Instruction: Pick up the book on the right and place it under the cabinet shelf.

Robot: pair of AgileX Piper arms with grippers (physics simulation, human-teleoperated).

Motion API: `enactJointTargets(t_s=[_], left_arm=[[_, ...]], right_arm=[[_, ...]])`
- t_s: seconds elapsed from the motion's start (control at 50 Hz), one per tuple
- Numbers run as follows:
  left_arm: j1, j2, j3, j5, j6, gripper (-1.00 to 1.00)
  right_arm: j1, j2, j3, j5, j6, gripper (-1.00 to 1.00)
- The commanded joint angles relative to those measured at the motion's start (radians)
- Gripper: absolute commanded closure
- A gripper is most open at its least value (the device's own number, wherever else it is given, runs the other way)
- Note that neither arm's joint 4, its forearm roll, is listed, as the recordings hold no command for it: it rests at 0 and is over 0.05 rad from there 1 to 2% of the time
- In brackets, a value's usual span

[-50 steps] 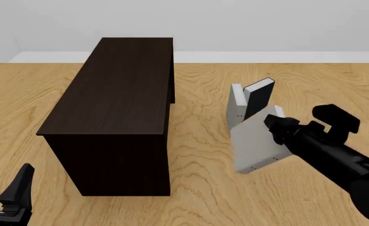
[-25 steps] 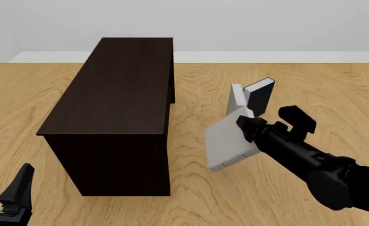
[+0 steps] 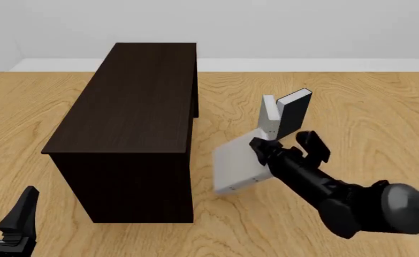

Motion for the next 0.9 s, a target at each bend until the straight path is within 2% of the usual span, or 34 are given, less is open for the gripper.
enactJointTargets(t_s=[0.02,0.06,0.1,0.32,0.7,0.86,0.88,0.9], left_arm=[[0.000,0.000,-0.001,0.001,0.000,-1.00],[0.000,-0.001,-0.001,0.001,0.000,-1.00],[0.000,-0.001,-0.001,0.001,0.000,-1.00],[0.000,-0.001,-0.001,0.001,0.000,-1.00],[0.000,0.000,-0.001,0.001,0.000,-1.00],[0.000,-0.001,-0.001,0.001,0.000,-1.00],[0.000,-0.001,-0.001,0.001,0.000,-1.00],[0.000,0.000,-0.001,0.001,0.000,-1.00]], right_arm=[[0.032,0.096,-0.017,-0.130,0.106,1.00],[0.045,0.119,-0.012,-0.170,0.132,1.00],[0.044,0.122,-0.021,-0.164,0.126,1.00],[0.058,0.201,-0.029,-0.263,0.183,1.00],[0.037,0.306,-0.080,-0.270,0.171,1.00],[0.024,0.327,-0.092,-0.248,0.144,1.00],[0.009,0.314,-0.102,-0.211,0.115,1.00],[0.008,0.314,-0.103,-0.210,0.110,1.00]])
